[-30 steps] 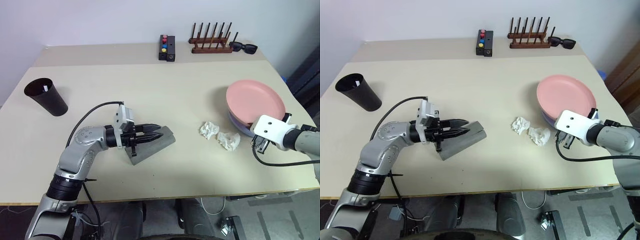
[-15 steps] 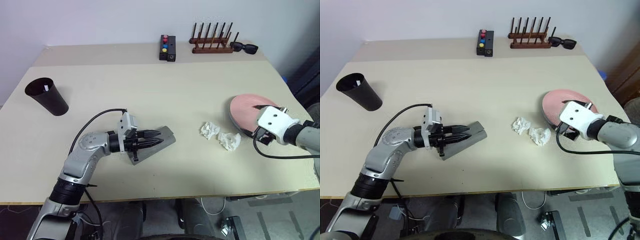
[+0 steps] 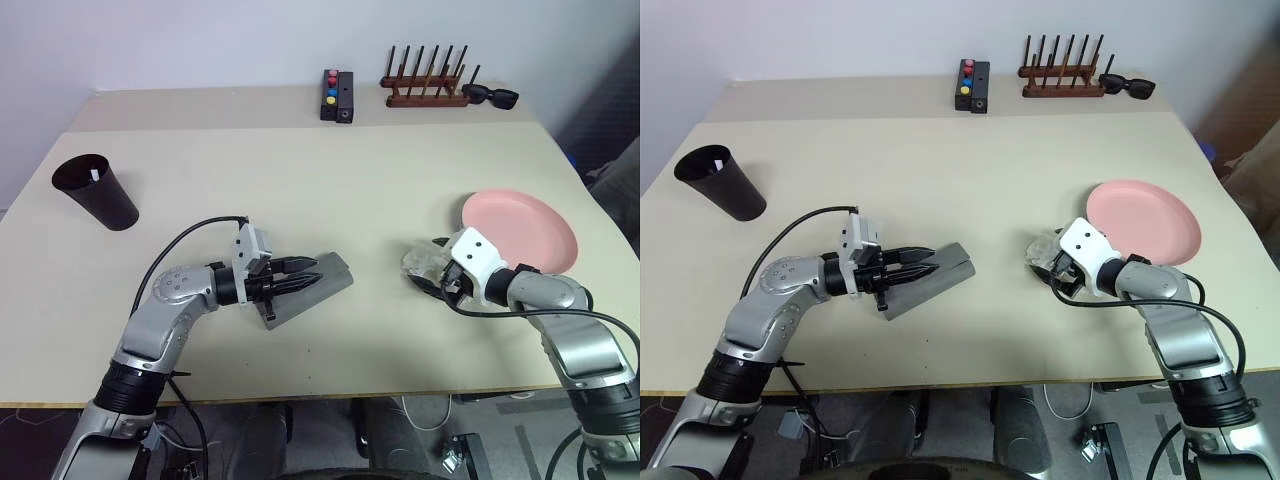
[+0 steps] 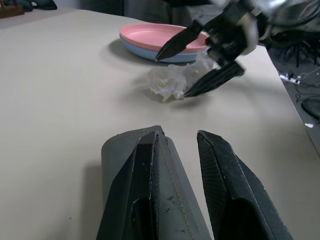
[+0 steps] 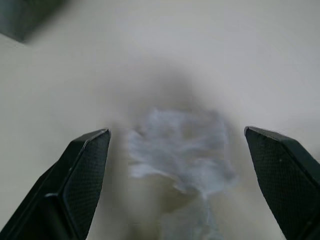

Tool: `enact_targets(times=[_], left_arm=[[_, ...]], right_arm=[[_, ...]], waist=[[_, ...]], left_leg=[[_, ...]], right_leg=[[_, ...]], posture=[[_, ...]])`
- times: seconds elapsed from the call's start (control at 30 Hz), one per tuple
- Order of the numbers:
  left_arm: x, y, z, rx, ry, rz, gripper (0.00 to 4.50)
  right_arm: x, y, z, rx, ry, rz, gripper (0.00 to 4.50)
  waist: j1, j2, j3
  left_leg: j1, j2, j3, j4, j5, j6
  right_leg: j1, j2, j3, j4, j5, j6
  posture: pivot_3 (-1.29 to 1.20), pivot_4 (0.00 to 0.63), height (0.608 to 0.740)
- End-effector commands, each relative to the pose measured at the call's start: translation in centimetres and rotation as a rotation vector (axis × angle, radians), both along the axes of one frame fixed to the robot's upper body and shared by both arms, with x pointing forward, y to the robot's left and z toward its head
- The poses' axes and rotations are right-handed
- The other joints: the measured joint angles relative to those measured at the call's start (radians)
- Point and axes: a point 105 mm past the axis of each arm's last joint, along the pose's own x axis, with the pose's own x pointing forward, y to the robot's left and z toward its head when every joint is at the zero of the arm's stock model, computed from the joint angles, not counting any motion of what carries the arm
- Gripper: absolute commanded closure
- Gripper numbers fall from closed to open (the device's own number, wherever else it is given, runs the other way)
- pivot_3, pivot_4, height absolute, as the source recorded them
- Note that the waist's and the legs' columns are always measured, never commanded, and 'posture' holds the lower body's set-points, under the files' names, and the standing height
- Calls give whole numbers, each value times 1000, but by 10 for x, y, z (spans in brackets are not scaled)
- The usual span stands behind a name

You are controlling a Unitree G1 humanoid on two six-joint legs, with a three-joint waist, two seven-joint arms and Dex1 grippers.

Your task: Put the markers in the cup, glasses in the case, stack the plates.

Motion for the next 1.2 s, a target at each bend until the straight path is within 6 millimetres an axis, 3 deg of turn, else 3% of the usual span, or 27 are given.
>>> enact_targets(times=[0.03, 0.1, 0.3, 0.33, 0.53, 0.67, 0.73, 0.83, 0.93, 1.13, 1.2], left_arm=[[-2, 0, 12, -25, -41, 4, 3330], [-2, -1, 12, -29, -40, 7, 3330], [-1, -4, 11, -39, -37, 8, 3330], [-1, -4, 11, -40, -37, 7, 3330], [0, -6, 10, -46, -40, 2, 3330], [1, -9, 9, -50, -43, -8, 3330], [3, -11, 8, -51, -46, -15, 3330], [4, -15, 8, -56, -54, -25, 3330], [5, -18, 10, -62, -59, -28, 3330], [4, -23, 15, -71, -58, -38, 3330], [4, -25, 16, -72, -55, -45, 3330]], right_arm=[[7, -1, 11, -24, -63, -11, 634], [7, -1, 12, -23, -66, -7, 1266], [5, 6, 24, -1, -98, 25, 4261], [5, 6, 27, 5, -108, 28, 4482], [16, -14, 62, -37, -249, -61, 4482], [30, -57, 87, -108, -352, -268, 4482], [32, -80, 88, -165, -358, -362, 4482], [30, -95, 79, -198, -323, -410, 4482], [29, -100, 75, -175, -310, -438, 3629], [29, -101, 78, -219, -349, -443, 754], [26, -97, 80, -180, -349, -422, 754]], waist=[[0, 0, 0], [0, 0, 0], [-1, 0, 0], [-1, 0, 0], [0, 0, 0], [0, 0, 0], [3, 0, 0], [2, 0, 0], [-4, 0, 0], [-4, 0, 0], [-2, 0, 0]], left_leg=[[0, 0, 0, 0, 0, 0], [0, 0, 0, 0, 0, 0], [0, 0, 0, 0, 0, 0], [0, 0, 0, 0, 0, 0], [0, 0, 0, 0, 0, 0], [0, 0, 0, 0, 0, 0], [0, 0, 0, 0, 0, 0], [-1, 0, 0, 0, 0, 0], [0, 0, 0, -1, 0, 0], [0, 0, 0, -1, 0, 0], [0, 0, 0, -1, 0, 0]], right_leg=[[0, 0, 0, 0, 0, 0], [0, 0, 0, 0, 0, 0], [0, 0, 0, 0, 0, 0], [0, 0, 0, 0, 0, 0], [0, 0, 0, 0, 0, 0], [0, 0, 0, 0, 0, 0], [0, 0, 0, 0, 0, 0], [0, 0, 0, -2, 0, 0], [0, 0, 0, -2, 0, 0], [0, 0, 0, -1, 0, 0], [0, 0, 0, -1, 0, 0]], posture=[[0, 150, 740], [0, 150, 740], [0, 150, 740], [0, 150, 740], [0, 150, 740], [0, 150, 740], [0, 150, 740], [0, 150, 740], [0, 150, 740], [0, 150, 740], [0, 150, 740]])
